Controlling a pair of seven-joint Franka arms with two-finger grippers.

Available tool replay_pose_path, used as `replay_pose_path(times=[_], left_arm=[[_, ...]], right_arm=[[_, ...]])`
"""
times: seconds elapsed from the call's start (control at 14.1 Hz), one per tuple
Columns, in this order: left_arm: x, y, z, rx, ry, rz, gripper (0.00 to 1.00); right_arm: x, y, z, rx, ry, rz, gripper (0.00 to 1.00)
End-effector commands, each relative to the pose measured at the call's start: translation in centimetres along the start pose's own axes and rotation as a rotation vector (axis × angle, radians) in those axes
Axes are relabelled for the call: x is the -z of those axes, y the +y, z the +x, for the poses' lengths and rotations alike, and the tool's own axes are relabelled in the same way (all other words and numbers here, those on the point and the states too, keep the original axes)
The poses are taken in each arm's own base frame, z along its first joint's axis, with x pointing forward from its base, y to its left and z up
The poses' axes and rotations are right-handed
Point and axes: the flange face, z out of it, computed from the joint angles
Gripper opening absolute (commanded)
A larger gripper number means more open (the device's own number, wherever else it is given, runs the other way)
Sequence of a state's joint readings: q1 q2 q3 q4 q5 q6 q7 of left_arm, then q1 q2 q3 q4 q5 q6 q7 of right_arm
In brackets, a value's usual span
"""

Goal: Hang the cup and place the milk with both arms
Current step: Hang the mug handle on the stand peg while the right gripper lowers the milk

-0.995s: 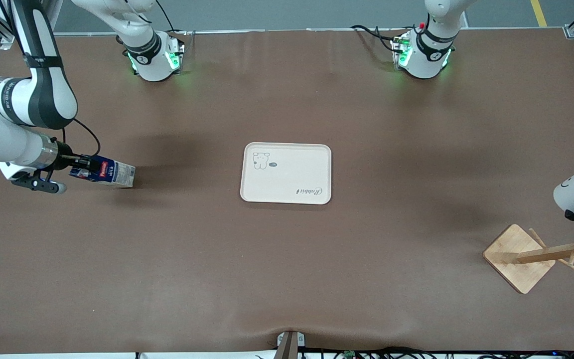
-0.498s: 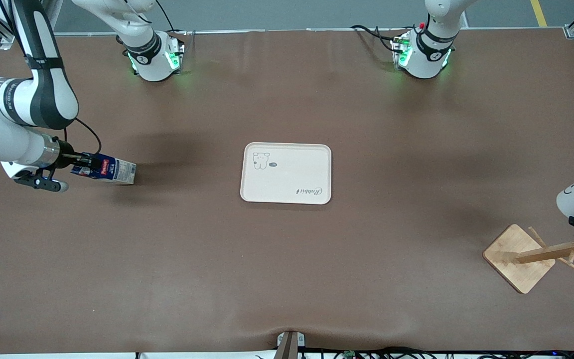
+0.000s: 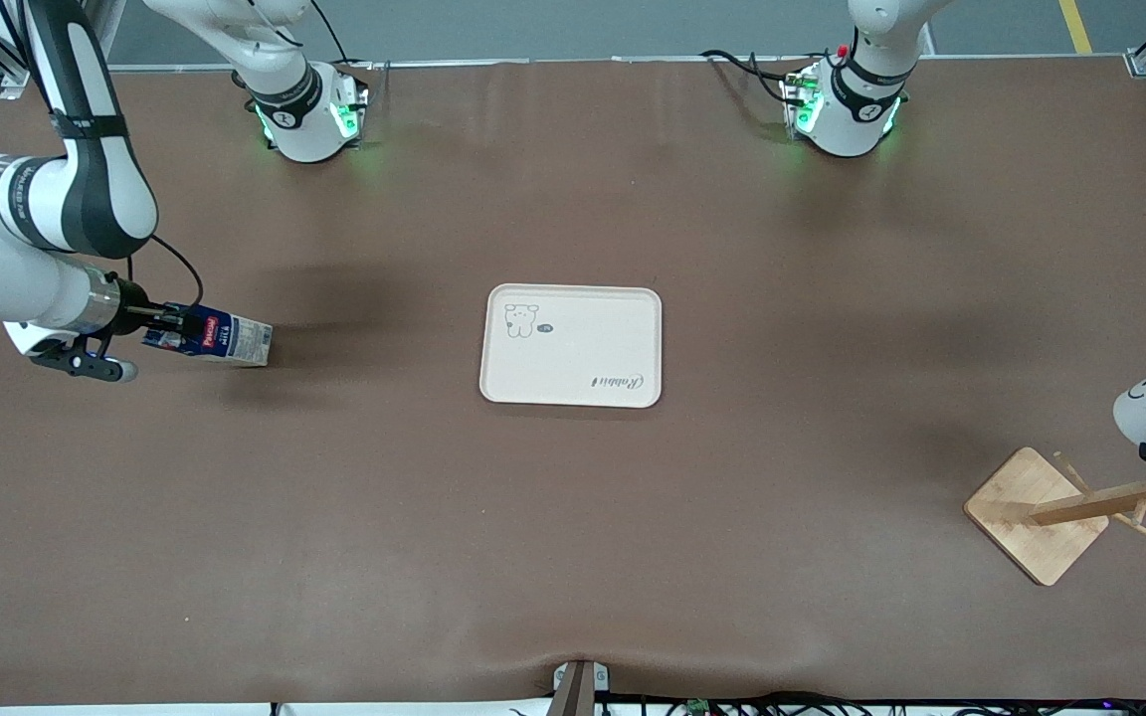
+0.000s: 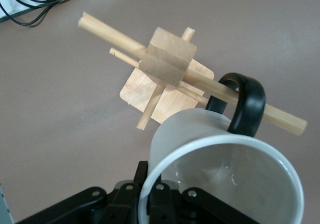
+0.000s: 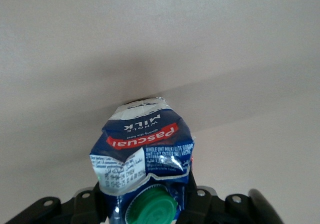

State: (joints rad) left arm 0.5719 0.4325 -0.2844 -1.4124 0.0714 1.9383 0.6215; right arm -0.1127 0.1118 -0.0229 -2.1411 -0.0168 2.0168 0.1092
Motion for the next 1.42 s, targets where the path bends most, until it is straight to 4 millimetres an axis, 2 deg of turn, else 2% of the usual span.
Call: replay_pose_path(times=[0.0,0.14,0.36,0.43,0.5,0.71,0.92,1.14,1.28,1.35], left_arm=[[0.2,0.0,0.5,0.01,0.009,-0.004,1.0],[0.4,0.3,0.7,0.019,0.012,-0.003,1.0],[2.1,1.3,0.7,0.009,0.006,-0.004,1.0],[2.1,1.9,0.7,-0.001,-0.014,-0.011,1.0],[3.3,2.3,0.7,-0.008,-0.014,0.001,1.0],[4.2,4.9,1.8,0.003,-0.03,-0.006,1.0],[6.7,9.7,3.1,0.094,-0.053,-0.019,1.0],[8.0,12.7,4.3,0.087,-0.047,-0.006,1.0],[9.2,15.5,5.3,0.091,-0.025,-0.022,1.0],[9.7,16.5,5.5,0.122,-0.027,-0.025,1.0]], right_arm=[[0.1,0.4,-0.9,-0.009,0.011,-0.005,0.67],[0.3,0.4,-0.9,-0.009,0.016,-0.005,0.71],[0.8,0.4,-0.7,-0.01,0.028,-0.002,0.77],[0.8,0.3,-0.6,-0.012,0.037,-0.001,0.82],[1.1,0.2,-0.4,-0.009,0.051,0.0,0.87],[2.0,0.1,0.0,-0.007,0.067,0.004,0.96],[2.2,0.1,0.0,-0.004,0.07,0.005,0.97],[2.7,0.1,0.3,-0.004,0.082,0.007,1.0],[2.9,0.1,0.4,-0.004,0.085,0.007,1.0],[3.6,0.1,0.7,-0.005,0.1,0.01,1.0]])
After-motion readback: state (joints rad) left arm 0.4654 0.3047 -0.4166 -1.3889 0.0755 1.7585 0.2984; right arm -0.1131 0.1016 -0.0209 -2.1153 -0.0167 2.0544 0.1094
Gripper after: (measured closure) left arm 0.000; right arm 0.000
